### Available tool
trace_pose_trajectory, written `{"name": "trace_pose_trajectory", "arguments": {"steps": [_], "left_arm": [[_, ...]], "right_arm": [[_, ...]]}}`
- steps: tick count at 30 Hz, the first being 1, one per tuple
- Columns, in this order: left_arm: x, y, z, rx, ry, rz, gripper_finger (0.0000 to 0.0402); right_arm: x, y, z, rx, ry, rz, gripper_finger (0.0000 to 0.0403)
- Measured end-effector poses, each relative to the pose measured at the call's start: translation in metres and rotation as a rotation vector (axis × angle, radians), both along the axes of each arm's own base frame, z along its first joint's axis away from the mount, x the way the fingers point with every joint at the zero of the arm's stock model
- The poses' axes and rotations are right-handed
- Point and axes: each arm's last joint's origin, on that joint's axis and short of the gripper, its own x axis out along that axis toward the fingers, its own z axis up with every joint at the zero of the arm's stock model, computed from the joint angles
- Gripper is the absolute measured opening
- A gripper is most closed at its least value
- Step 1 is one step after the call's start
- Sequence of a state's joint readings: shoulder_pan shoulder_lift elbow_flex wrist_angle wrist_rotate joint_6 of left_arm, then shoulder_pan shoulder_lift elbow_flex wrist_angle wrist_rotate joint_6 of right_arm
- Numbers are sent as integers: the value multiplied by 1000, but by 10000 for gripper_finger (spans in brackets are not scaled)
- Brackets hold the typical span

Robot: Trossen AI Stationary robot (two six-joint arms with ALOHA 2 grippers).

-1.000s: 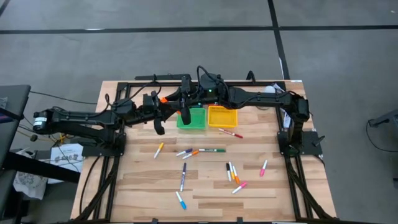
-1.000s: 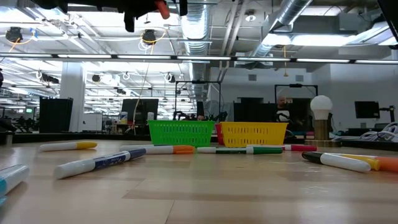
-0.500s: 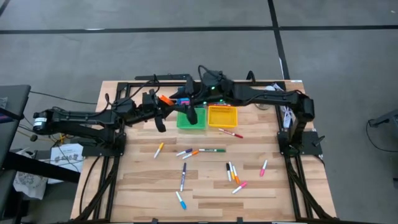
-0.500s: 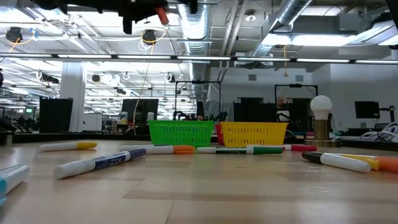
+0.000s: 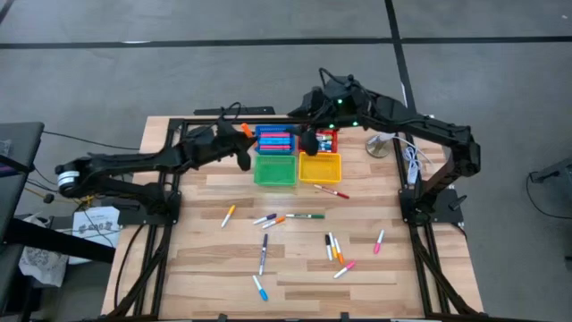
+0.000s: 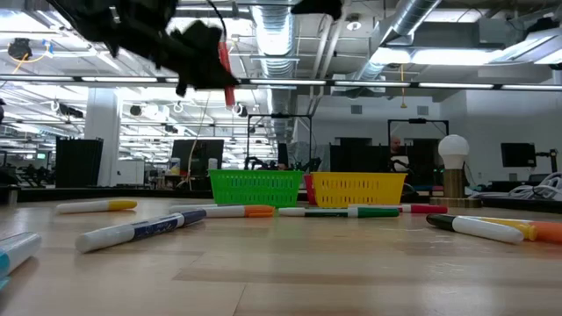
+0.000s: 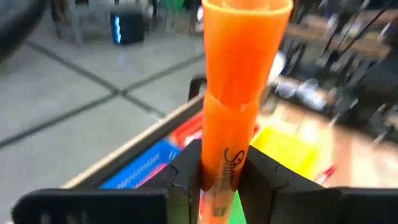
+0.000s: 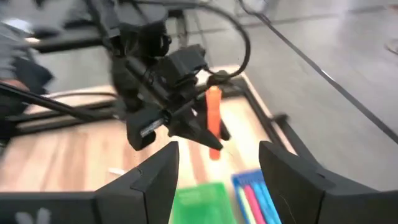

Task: Pick & Place Markers
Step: Put the orange highlighter into the blue bin

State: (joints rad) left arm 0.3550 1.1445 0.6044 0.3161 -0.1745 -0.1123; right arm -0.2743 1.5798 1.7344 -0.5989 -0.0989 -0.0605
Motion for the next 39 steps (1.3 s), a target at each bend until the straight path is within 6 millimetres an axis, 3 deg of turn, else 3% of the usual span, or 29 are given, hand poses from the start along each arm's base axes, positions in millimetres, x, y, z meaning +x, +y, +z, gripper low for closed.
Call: {"name": "trace_pose_trajectory", "arguments": {"steps": [6,12,18,29,39], "left_arm": [[15,36,-42,-74,95,3,79],[31,52,-62,-70,124,-37,79],[41,57,-62,-19,154,-7,79],[37,64,-62,48,203,66,89],[37,63,-62,52,204,48,141]], "right_arm": [[-12,-8,-6,5,108,-73,198],[-8,-13,-18,17,181,-79,187],[-3,-14,-28,18,238,-69,178],[5,-15,-37,25,261,-63,171],[6,-15,-37,24,253,-64,171]]}}
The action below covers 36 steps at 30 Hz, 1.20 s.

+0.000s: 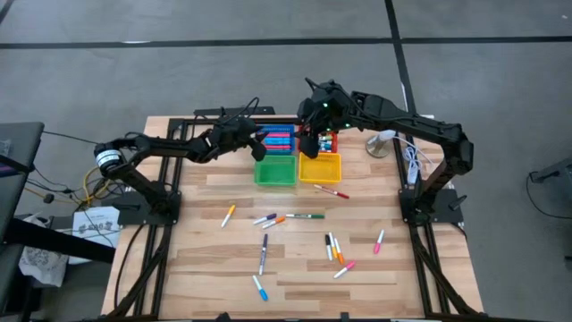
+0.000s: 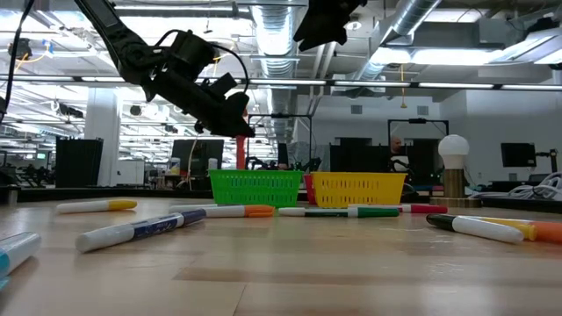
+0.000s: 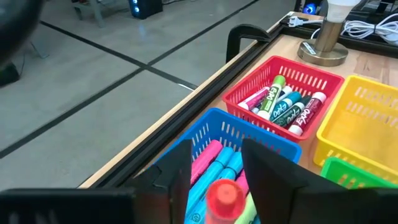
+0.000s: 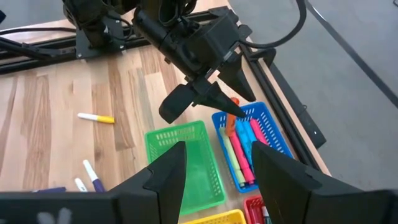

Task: Pick & Place Markers
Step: Put the orange highlighter into the blue bin

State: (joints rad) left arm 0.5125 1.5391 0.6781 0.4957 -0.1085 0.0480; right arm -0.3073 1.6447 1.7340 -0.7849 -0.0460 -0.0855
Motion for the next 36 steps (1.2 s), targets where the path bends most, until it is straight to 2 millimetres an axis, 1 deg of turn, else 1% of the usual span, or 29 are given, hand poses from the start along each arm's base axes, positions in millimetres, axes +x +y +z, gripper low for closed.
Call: {"name": "trace_pose_trajectory", "arguments": {"steps": [5,9,12,18,27,32,34,36], "left_arm": [[0,0,0,-1,-1,4,162],[0,0,0,-9,-8,4,165],[1,0,3,-28,-59,-1,163],[7,1,19,-42,-236,-42,155],[19,6,46,-10,-319,-78,154],[23,-3,49,-36,-312,-163,154],[23,-10,49,-45,-269,-186,154],[20,-17,49,-52,-185,-206,154]], "right_arm": [[0,0,0,5,-1,-3,171],[0,0,0,6,-1,-2,171],[0,0,0,6,-2,-3,171],[0,0,0,6,-2,-3,171],[0,0,0,13,-3,-9,171],[1,3,0,15,-3,-3,171],[1,5,0,20,3,2,171],[1,7,-2,29,18,3,171]]}}
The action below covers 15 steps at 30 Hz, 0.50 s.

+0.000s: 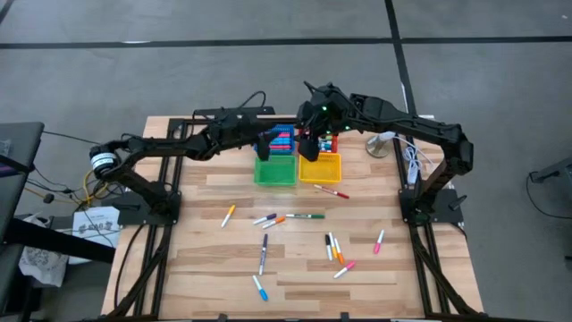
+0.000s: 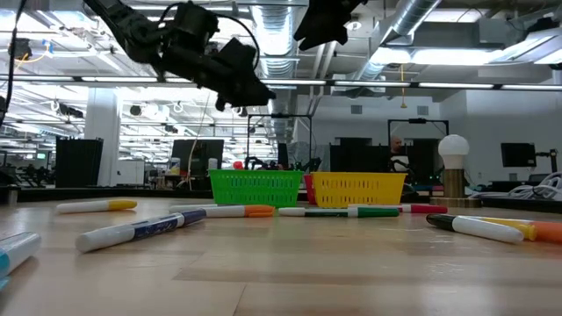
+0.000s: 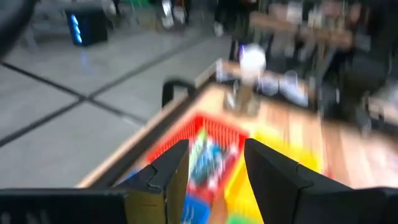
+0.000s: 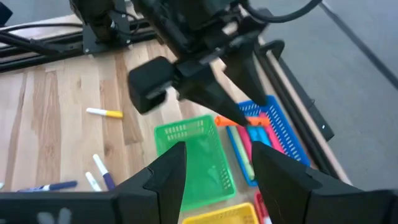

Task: Pick & Place Markers
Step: Put the orange highlighter into the blue bin

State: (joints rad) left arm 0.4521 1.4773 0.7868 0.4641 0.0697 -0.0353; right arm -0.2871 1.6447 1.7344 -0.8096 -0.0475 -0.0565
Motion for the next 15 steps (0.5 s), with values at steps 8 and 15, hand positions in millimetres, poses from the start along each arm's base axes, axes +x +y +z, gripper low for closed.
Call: {"name": "trace_pose_trajectory", "arguments": {"steps": [8,15], "left_arm": [[-42,-28,11,-38,337,65,154],[-84,-42,17,-177,499,302,154]], "right_arm": [[-1,5,-2,32,29,-12,171],[0,10,-3,49,26,-12,171]]}}
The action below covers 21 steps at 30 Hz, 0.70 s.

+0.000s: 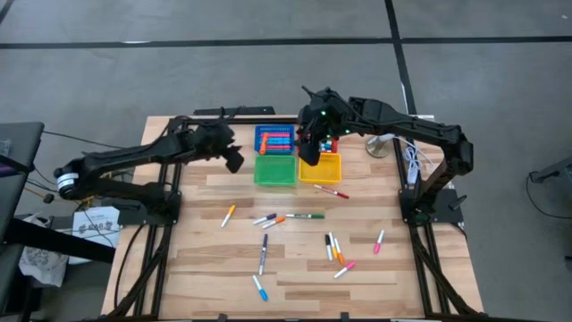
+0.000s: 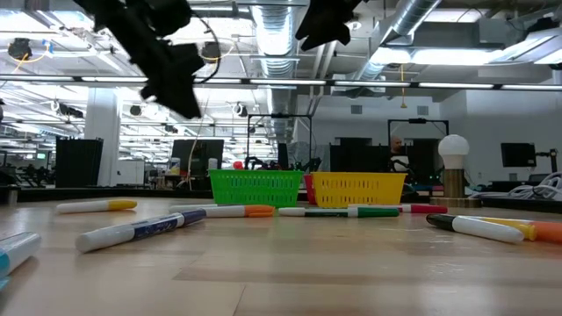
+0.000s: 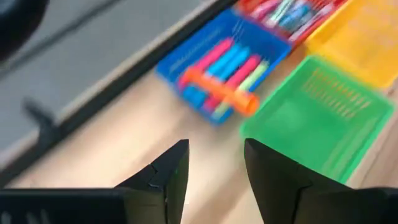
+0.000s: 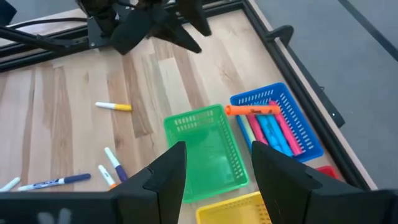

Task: Pick & Place Markers
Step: Put the orange highlighter into the blue bin

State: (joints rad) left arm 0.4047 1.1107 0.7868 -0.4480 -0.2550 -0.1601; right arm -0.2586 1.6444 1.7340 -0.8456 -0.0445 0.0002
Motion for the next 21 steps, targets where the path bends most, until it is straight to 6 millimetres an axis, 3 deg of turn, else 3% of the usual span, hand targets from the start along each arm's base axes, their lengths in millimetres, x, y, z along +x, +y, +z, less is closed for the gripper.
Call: {"name": "trace_pose_trajectory", "arguments": {"steps": [3,9,16,21], "left_arm": [[-6,-4,-7,-109,51,8,154],[9,-3,-26,-280,62,-82,154],[34,8,-49,-291,50,-61,154],[39,13,-62,-245,110,0,154]], "right_arm": [[1,3,0,0,-1,9,171],[1,6,0,0,-1,16,171],[2,7,1,-2,-10,21,171],[3,8,1,-1,-9,23,171]]}}
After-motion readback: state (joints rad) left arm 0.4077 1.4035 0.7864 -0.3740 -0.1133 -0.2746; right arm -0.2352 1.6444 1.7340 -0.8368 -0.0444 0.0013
